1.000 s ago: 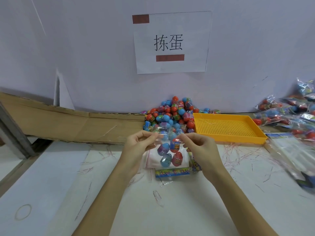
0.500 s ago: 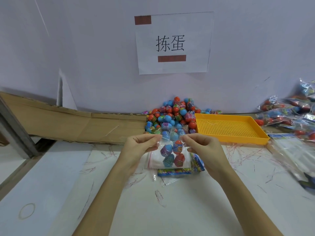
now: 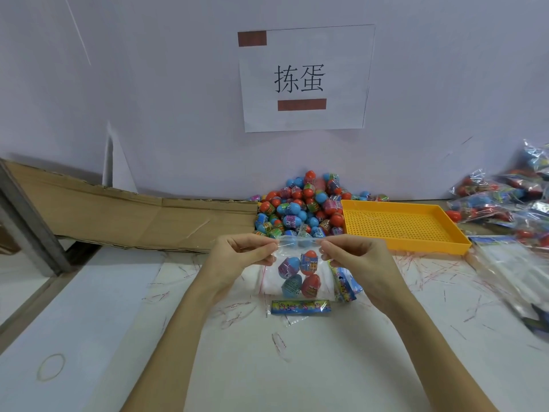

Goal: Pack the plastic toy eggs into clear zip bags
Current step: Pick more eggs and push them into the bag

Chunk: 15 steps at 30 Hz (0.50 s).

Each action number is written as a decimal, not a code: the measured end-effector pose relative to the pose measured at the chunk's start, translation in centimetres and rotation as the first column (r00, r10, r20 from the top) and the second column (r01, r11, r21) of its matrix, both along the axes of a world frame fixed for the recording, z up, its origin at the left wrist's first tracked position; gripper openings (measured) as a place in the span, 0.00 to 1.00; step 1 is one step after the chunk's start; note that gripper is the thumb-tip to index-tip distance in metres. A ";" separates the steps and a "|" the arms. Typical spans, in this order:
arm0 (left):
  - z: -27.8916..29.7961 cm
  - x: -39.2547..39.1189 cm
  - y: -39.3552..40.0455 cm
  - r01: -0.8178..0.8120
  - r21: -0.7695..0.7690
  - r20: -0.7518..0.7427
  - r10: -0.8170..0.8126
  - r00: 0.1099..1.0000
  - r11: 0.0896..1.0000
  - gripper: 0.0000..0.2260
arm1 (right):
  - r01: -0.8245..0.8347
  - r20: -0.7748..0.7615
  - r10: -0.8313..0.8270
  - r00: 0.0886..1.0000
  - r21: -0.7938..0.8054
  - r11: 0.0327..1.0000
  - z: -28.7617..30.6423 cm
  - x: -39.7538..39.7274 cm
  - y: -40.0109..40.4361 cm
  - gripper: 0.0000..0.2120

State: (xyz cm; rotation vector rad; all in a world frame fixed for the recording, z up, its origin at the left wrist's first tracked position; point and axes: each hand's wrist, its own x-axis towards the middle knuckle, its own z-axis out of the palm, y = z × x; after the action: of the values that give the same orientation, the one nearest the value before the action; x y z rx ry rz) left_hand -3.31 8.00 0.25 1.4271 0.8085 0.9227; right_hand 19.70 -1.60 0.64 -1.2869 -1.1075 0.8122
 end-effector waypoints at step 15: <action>-0.1 -0.7 -0.1 -0.005 0.174 0.004 0.004 1.000 0.985 0.09 | -0.087 0.050 0.082 0.995 0.105 0.991 0.0 0.8 0.0 0.08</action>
State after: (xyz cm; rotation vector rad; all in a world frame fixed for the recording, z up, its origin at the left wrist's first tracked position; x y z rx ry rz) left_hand -4.03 7.93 0.18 1.5752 0.7430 1.0192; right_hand 20.47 -1.64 0.66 -1.1802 -1.2325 0.7786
